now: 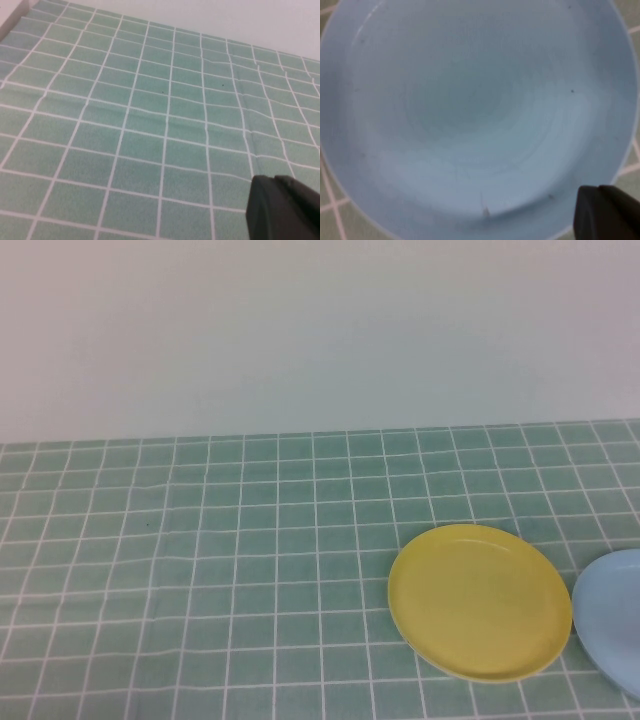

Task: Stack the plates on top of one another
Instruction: Pick up the blue plate

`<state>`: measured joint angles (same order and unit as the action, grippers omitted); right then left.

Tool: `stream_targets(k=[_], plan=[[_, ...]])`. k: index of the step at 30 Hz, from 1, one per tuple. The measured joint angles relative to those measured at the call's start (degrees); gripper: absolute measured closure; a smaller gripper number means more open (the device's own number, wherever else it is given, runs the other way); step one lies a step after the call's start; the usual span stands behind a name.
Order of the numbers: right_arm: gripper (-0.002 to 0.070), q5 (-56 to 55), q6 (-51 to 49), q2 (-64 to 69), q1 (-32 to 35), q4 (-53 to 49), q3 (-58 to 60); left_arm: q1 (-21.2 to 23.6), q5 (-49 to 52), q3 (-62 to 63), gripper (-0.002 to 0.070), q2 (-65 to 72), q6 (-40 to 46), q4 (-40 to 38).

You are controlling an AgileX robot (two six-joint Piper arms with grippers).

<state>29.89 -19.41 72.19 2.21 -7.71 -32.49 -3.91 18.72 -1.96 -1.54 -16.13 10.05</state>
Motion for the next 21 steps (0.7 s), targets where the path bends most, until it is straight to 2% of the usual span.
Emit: stream_targets(k=[10,15,18,21], plan=[[0.0678,-7.15,1.64,7.42,10.94,0.54,-0.33,0.00,0.00,0.00,0.0676,0.00,0.00,0.00],[0.0675,-10.57,3.37,8.46,12.00,0.31,-0.33,0.00,0.00,0.00,0.0676,0.00,0.00,0.00],[0.0609,-12.18,4.86,10.39,12.00,0.22,-0.33,0.00,0.00,0.00,0.0675,0.00,0.00,0.00],[0.0505,-13.21,5.30,12.66,12.00,0.43,-0.33,0.00,0.00,0.00,0.0675,0.00,0.00,0.00]])
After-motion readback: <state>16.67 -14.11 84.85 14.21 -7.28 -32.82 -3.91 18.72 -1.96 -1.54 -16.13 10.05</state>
